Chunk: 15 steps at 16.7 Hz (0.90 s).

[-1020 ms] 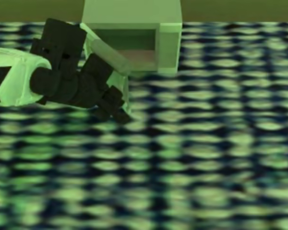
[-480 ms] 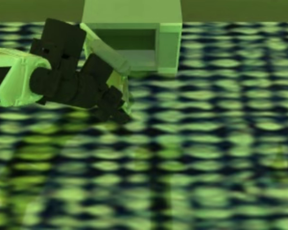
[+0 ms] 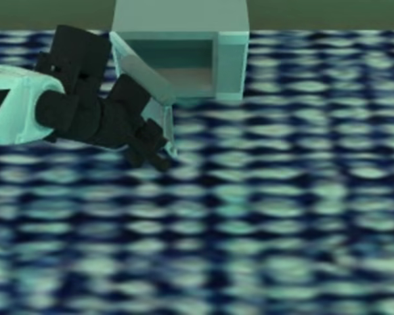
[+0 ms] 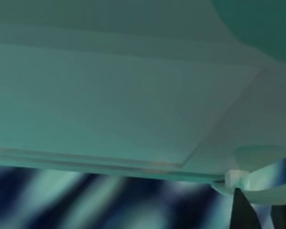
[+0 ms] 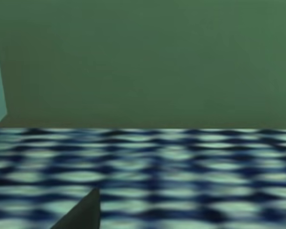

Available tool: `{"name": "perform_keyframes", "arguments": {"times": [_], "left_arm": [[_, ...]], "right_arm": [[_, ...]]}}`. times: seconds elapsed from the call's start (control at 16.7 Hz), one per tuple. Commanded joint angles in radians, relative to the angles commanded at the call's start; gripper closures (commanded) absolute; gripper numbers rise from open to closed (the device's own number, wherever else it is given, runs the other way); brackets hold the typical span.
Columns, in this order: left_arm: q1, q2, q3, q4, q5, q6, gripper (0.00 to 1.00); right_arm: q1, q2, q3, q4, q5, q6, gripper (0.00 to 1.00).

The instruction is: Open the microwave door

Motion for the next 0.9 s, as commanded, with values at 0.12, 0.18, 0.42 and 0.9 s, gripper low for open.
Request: {"name": "perform_keyframes", "arguments": {"times": [0.12, 0.18, 0.42, 0.9], "left_arm": [[0.011, -0.001, -0.002, -0.009, 0.012, 0.02, 1.0], [0.012, -0.001, -0.003, -0.01, 0.013, 0.023, 1.0], [0.012, -0.001, -0.003, -0.01, 0.013, 0.023, 1.0], [0.012, -0.001, -0.003, -0.01, 0.013, 0.023, 1.0]], "right_arm": [[0.0, 0.0, 0.0, 0.0, 0.0, 0.0, 0.0], [0.0, 0.0, 0.0, 0.0, 0.0, 0.0, 0.0], [0.0, 0.0, 0.0, 0.0, 0.0, 0.0, 0.0], [0.0, 0.0, 0.0, 0.0, 0.0, 0.0, 0.0]]}}
